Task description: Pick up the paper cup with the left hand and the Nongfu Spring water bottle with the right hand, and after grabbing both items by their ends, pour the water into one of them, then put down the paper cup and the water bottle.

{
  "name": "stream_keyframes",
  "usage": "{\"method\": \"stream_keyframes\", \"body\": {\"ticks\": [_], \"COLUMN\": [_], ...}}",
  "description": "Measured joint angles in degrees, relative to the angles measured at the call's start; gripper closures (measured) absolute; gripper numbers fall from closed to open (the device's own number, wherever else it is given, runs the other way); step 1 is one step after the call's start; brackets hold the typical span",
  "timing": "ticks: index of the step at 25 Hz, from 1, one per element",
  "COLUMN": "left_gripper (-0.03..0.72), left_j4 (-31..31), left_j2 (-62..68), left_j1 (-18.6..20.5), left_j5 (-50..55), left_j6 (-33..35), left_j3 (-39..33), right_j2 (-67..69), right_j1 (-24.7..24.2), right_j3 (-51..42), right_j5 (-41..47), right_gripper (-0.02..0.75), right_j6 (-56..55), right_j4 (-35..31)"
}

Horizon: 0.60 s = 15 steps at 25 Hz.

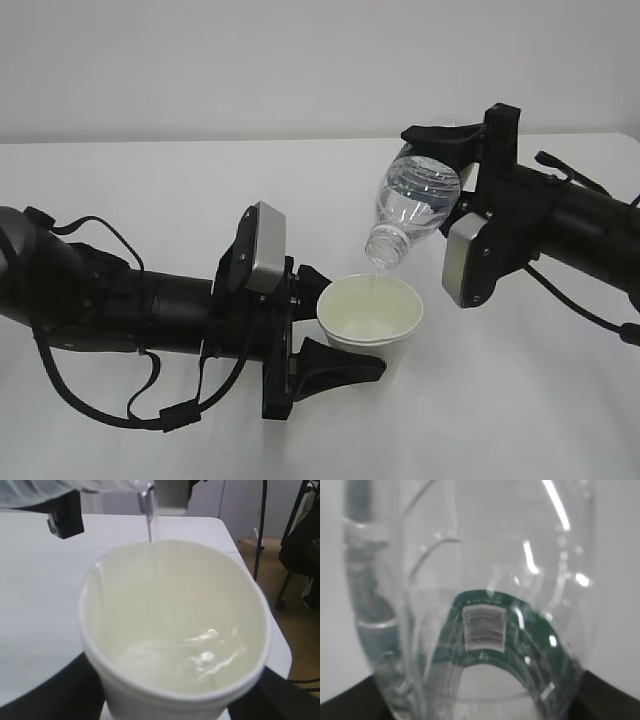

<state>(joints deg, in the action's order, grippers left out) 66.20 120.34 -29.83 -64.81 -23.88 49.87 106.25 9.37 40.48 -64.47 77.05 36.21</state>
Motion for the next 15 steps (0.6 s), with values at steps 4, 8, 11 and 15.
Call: {"method": "stream_keyframes", "body": {"ticks": [4, 8, 11, 15], "left_gripper": [0.205, 0.205, 0.205, 0.205], "left_j4": [-0.1, -0.1, -0.1, -0.1], "left_j2": [0.0, 0.0, 0.0, 0.0], "left_j1": [0.0, 0.0, 0.0, 0.0], "left_j5": [0.0, 0.0, 0.0, 0.0], "left_j6": [0.0, 0.0, 0.0, 0.0], "left_j3": [0.0, 0.0, 0.0, 0.0], "right_j2": [0.0, 0.0, 0.0, 0.0], "right_j1": [0.0, 0.0, 0.0, 0.0], "right_j3": [0.0, 0.0, 0.0, 0.0], "right_j5": [0.0, 0.0, 0.0, 0.0], "right_gripper": [0.274, 0.274, 0.274, 0.274], "right_j6": [-1.8, -4.5, -6.5, -9.5], "right_j4": [0.0, 0.0, 0.0, -0.1]}}
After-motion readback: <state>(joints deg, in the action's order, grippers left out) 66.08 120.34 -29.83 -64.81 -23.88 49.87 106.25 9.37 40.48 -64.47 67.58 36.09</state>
